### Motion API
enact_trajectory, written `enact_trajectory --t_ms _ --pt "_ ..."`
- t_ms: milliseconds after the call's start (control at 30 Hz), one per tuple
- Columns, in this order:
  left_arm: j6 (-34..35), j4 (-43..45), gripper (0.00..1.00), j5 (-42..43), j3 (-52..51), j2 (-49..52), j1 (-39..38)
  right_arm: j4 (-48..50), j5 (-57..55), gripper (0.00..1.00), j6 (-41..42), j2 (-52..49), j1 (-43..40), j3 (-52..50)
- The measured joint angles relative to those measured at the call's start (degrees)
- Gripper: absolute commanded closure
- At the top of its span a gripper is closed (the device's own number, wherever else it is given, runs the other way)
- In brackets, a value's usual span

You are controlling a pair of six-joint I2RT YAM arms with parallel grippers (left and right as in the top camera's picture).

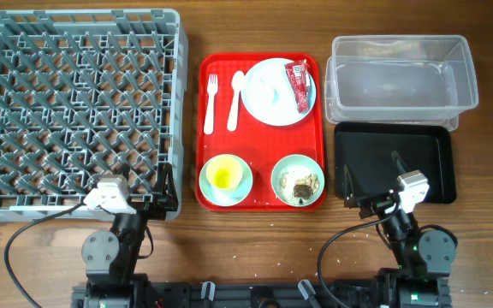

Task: Sort waste into correct bins and load items into the dishwasher rack
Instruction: 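Move the right gripper toward the yellow cup on the red tray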

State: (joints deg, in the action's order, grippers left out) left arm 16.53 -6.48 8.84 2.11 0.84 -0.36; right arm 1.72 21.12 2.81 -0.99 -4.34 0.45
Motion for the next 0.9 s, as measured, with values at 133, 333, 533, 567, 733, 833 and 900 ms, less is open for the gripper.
enact_trajectory --t_ms 133,333,533,567,733,833,900 --pt "0.0 -0.02 0.0 0.0 0.0 0.0 0.0 0.02 0.02 0.0 0.0 0.0 0.0 0.0" --pt "0.0 -0.02 0.0 0.0 0.0 0.0 0.02 0.02 0.0 0.0 0.0 0.0 0.0 0.0" --pt "0.02 0.0 0.0 0.02 0.0 0.0 0.02 0.02 0.02 0.0 3.13 0.0 0.0 0.0" --pt "0.0 0.0 0.0 0.07 0.0 0.0 0.02 0.0 0.02 0.0 4.52 0.0 0.0 0.0" --pt "0.31 0.74 0.0 0.35 -0.04 0.0 0.0 -0.17 0.46 0.0 9.14 0.0 0.0 0.0" --pt "1.18 1.97 0.0 2.64 1.86 0.26 0.0 -6.27 1.99 0.0 12.22 -1.9 0.0 5.95" --pt "1.57 -2.27 0.0 3.1 7.34 1.9 0.0 -11.17 2.49 0.0 12.76 -5.68 0.0 15.28"
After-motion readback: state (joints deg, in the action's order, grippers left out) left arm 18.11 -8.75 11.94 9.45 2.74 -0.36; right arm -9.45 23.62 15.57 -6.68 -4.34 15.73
